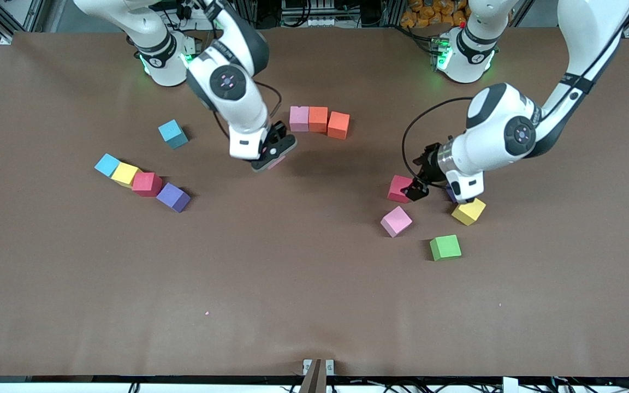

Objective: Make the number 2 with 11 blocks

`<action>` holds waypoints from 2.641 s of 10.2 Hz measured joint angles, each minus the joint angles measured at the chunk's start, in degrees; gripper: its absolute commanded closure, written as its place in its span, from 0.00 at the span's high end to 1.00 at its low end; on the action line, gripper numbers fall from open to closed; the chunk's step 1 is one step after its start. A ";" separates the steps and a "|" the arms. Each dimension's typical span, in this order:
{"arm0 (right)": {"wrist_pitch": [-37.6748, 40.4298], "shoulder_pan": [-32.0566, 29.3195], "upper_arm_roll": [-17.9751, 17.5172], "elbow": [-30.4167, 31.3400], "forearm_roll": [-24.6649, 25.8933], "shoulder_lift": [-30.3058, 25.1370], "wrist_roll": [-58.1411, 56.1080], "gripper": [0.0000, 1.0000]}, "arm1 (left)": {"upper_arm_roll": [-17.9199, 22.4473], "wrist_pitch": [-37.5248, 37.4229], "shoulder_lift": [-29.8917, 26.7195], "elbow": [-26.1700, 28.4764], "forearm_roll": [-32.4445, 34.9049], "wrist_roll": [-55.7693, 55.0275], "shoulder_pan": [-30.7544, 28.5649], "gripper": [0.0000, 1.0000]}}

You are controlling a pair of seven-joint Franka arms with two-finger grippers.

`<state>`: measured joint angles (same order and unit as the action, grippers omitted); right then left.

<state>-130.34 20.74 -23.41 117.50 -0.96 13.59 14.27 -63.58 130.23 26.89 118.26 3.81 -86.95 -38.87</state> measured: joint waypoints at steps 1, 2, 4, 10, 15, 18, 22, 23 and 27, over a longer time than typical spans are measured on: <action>-1.48 1.95 0.00 -0.05 0.01 0.13 8.83 0.42 | 4.79 -2.00 0.76 -3.02 2.38 2.42 4.74 1.00; -3.10 4.13 0.01 -0.30 0.10 0.64 17.25 0.42 | 10.14 -4.34 1.95 -6.76 5.10 2.94 10.81 1.00; -5.49 8.73 0.44 -2.97 0.66 3.71 31.03 0.41 | 18.52 -6.27 5.19 -13.71 7.43 2.95 21.34 1.00; -6.46 24.37 11.31 -12.15 10.09 16.21 51.52 0.41 | 22.63 -7.17 9.15 -19.43 8.88 19.60 25.07 1.00; -7.58 28.33 14.34 -14.87 10.12 18.89 58.24 0.41 | 22.65 -7.43 13.02 -19.43 9.41 20.55 26.25 1.00; -8.92 30.81 15.49 -17.67 10.15 22.90 60.80 0.41 | 22.65 -7.43 13.67 -19.67 9.46 21.05 26.39 1.00; -8.84 31.60 15.66 -18.14 10.20 23.16 60.86 0.41 | 25.11 -7.45 16.32 -21.95 9.46 22.34 28.46 1.00; -8.84 31.78 15.66 -18.14 10.21 23.16 60.86 0.41 | 26.76 -7.43 16.97 -22.75 9.46 22.35 30.08 1.00; -8.47 32.36 15.66 -18.14 10.51 23.15 60.86 0.41 | 28.88 -7.44 18.26 -24.32 9.46 22.35 32.82 1.00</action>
<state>-138.82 53.10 -7.75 99.37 9.56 36.75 75.13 -34.70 122.79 45.14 93.93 13.27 -64.60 -6.05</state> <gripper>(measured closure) 0.471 0.000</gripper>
